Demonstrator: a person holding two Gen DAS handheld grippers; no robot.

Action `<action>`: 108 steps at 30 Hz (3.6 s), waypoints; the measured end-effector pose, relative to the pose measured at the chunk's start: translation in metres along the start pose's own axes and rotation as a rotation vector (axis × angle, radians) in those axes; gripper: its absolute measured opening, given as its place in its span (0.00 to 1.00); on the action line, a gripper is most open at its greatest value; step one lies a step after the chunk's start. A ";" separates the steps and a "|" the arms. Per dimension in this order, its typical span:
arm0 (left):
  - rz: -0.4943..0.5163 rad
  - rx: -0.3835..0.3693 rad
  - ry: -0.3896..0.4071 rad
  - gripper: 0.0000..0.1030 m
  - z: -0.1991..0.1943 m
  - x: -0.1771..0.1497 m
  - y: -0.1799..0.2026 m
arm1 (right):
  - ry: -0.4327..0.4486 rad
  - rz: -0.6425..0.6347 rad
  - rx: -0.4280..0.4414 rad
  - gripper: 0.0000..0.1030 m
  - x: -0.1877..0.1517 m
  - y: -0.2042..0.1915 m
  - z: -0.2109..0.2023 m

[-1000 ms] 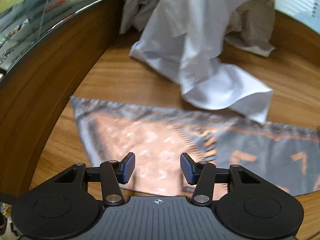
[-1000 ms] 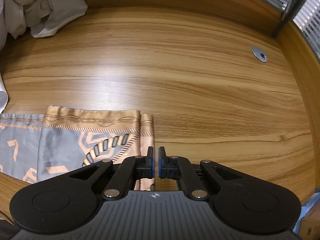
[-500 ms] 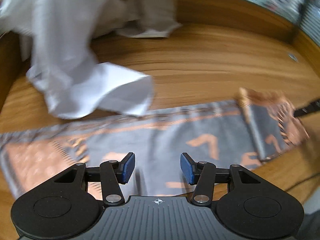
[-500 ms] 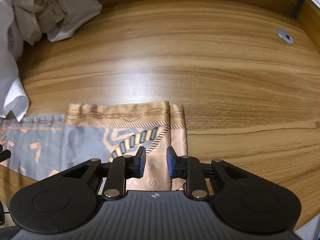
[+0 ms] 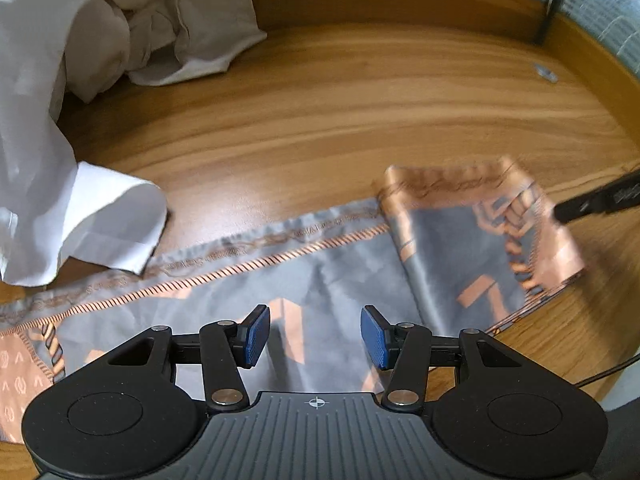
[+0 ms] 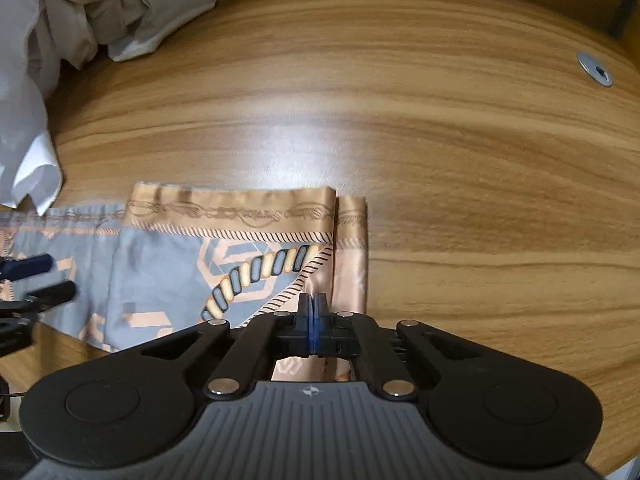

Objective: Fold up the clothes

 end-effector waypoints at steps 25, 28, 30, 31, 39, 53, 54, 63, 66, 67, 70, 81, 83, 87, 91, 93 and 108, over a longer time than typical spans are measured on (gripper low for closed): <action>-0.139 0.096 0.046 0.51 -0.007 0.045 0.042 | 0.132 0.095 -0.268 0.00 0.050 0.223 -0.092; -0.095 0.058 0.059 0.51 -0.001 0.061 0.075 | 0.136 0.108 -0.285 0.00 0.051 0.244 -0.097; -0.073 0.039 0.053 0.51 0.006 0.067 0.094 | 0.137 0.117 -0.299 0.00 0.051 0.257 -0.101; -0.062 0.035 0.050 0.51 0.009 0.069 0.102 | 0.139 0.120 -0.306 0.00 0.050 0.265 -0.103; -0.033 0.017 0.042 0.51 0.015 0.074 0.136 | 0.157 0.148 -0.351 0.00 0.047 0.305 -0.114; -0.001 -0.024 0.054 0.51 0.004 0.079 0.167 | 0.187 0.142 -0.401 0.01 0.047 0.327 -0.120; 0.006 -0.036 0.058 0.51 0.003 0.080 0.171 | 0.189 0.142 -0.404 0.01 0.047 0.328 -0.120; 0.031 -0.056 0.076 0.51 -0.002 0.086 0.185 | 0.218 0.140 -0.323 0.15 0.045 0.318 -0.120; 0.026 -0.043 0.069 0.51 -0.003 0.083 0.178 | 0.209 0.115 -0.221 0.16 0.041 0.298 -0.115; 0.024 -0.036 0.065 0.51 -0.003 0.080 0.175 | 0.202 0.105 -0.188 0.16 0.038 0.289 -0.111; 0.021 -0.008 0.048 0.51 -0.003 0.072 0.162 | 0.162 0.061 -0.100 0.17 0.032 0.262 -0.098; -0.005 0.063 -0.008 0.52 -0.010 0.036 0.104 | 0.051 -0.166 0.053 0.26 -0.007 0.135 -0.060; -0.006 0.068 -0.012 0.52 -0.012 0.031 0.095 | 0.041 -0.193 0.060 0.31 -0.014 0.114 -0.056; -0.010 0.079 -0.022 0.52 -0.014 0.022 0.078 | 0.027 -0.225 0.076 0.36 -0.023 0.078 -0.048; -0.010 0.084 -0.030 0.53 -0.017 0.015 0.063 | 0.014 -0.250 0.064 0.38 -0.030 0.056 -0.039; -0.007 0.087 -0.029 0.53 -0.020 0.013 0.058 | 0.006 -0.258 0.043 0.38 -0.033 0.050 -0.033; 0.030 0.068 -0.014 0.53 -0.015 0.032 0.062 | 0.035 -0.126 -0.024 0.00 -0.023 0.097 -0.036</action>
Point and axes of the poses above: each gripper's, at about its wrist camera, not at the fingertips, and z roughly the way its jaws point, y to its right, x to its top, the point moved 7 cm from there along z, roughly the way its jaws point, and after that the axes turned 9 degrees about z, right-handed, at the moved point
